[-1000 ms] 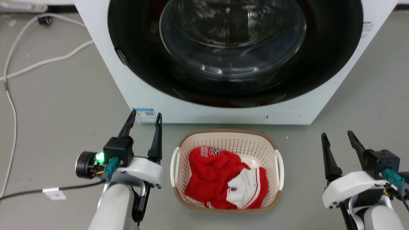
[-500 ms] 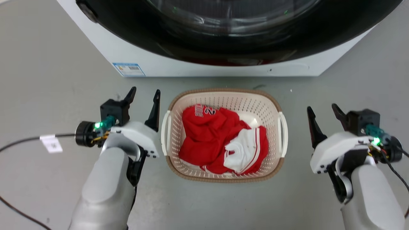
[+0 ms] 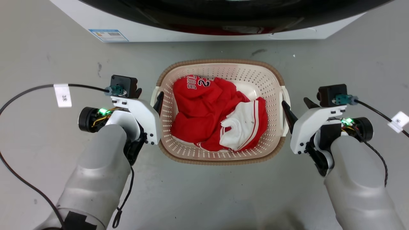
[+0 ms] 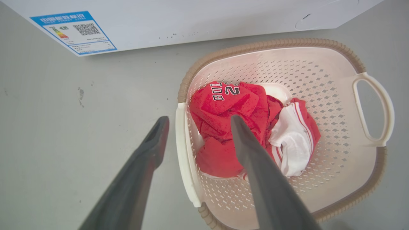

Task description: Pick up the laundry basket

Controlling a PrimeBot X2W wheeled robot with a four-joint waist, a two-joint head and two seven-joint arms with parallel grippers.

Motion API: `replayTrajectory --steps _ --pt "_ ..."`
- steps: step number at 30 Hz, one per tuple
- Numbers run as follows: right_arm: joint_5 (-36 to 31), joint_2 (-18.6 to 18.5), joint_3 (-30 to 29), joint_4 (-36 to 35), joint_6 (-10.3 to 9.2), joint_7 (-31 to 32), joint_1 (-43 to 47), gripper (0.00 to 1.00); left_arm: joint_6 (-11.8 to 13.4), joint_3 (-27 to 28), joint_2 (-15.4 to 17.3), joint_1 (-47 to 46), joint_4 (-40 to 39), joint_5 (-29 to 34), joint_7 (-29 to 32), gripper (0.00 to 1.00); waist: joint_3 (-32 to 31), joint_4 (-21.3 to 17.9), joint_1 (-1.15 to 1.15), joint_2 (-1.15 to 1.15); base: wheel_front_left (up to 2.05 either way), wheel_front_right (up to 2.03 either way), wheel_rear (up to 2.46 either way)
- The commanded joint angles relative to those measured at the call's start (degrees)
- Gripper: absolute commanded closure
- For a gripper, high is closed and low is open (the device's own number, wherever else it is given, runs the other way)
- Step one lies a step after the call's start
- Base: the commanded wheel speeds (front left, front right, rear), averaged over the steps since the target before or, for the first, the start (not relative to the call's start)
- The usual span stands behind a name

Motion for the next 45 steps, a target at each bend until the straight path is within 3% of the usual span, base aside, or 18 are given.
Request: replayTrajectory --steps 1,10,19,27,35,36,37,38,39,40,45 --pt "0.6 0.1 0.4 1.3 -0.04 0.1 -1.6 0.0 0.1 -0.9 0.3 -1.0 0.4 -1.0 0.8 0.0 1.0 -0.5 -0.01 0.0 0.0 0.0 0.0" --pt "6.4 0.1 6.4 14.6 -0.04 3.8 -9.0 0.0 0.1 -9.9 3.6 -4.6 2.8 -11.2 9.8 0.0 4.5 -1.4 -0.01 0.0 0.0 0.0 0.0" --pt "12.6 0.1 12.2 22.9 -0.04 7.8 -14.7 0.0 0.1 -16.1 5.3 -8.1 4.1 -17.7 16.1 0.0 7.1 -1.8 -0.01 0.0 0.0 0.0 0.0" --pt "16.5 0.1 16.1 26.2 -0.04 9.4 -18.7 0.0 0.1 -20.0 5.9 -11.5 5.2 -21.3 17.8 0.0 10.0 -2.0 -0.01 0.0 0.0 0.0 0.0" --pt "17.5 0.1 17.7 28.7 -0.04 7.1 -22.9 0.0 0.1 -21.4 6.3 -15.3 7.2 -24.2 16.8 0.0 14.1 -2.1 -0.01 0.0 0.0 0.0 0.0" --pt "17.5 0.1 17.7 29.0 -0.04 6.6 -23.4 0.24 0.1 -21.3 6.4 -15.8 7.6 -24.5 16.3 0.0 14.5 -2.1 -0.01 0.0 0.0 0.0 0.0" --pt "17.4 0.1 17.7 29.2 -0.04 6.1 -23.8 0.55 0.1 -21.5 6.2 -16.1 7.9 -24.8 16.2 0.28 14.9 -2.1 -0.01 0.0 0.0 0.0 0.0" --pt "17.5 0.1 17.8 29.4 -0.04 5.8 -23.9 0.73 0.1 -21.9 6.0 -16.2 8.1 -24.8 16.1 0.53 15.2 -2.0 -0.01 0.0 0.0 0.0 0.0" --pt "17.9 0.1 17.8 29.6 -0.04 5.6 -24.0 1.0 0.1 -22.0 5.8 -16.4 8.2 -25.2 15.7 0.8 15.4 -2.0 -0.01 0.0 0.0 0.0 0.0" --pt "18.0 0.1 18.0 29.7 -0.04 5.8 -24.1 1.0 0.1 -22.1 5.7 -16.5 8.5 -25.6 15.8 1.0 15.5 -1.9 -0.01 0.0 0.0 0.0 0.0" --pt "18.9 0.2 19.1 30.3 -0.03 5.7 -24.6 1.0 0.1 -23.5 5.4 -17.2 9.1 -26.9 15.5 1.0 15.9 -1.8 -0.01 0.0 0.0 0.0 0.0"
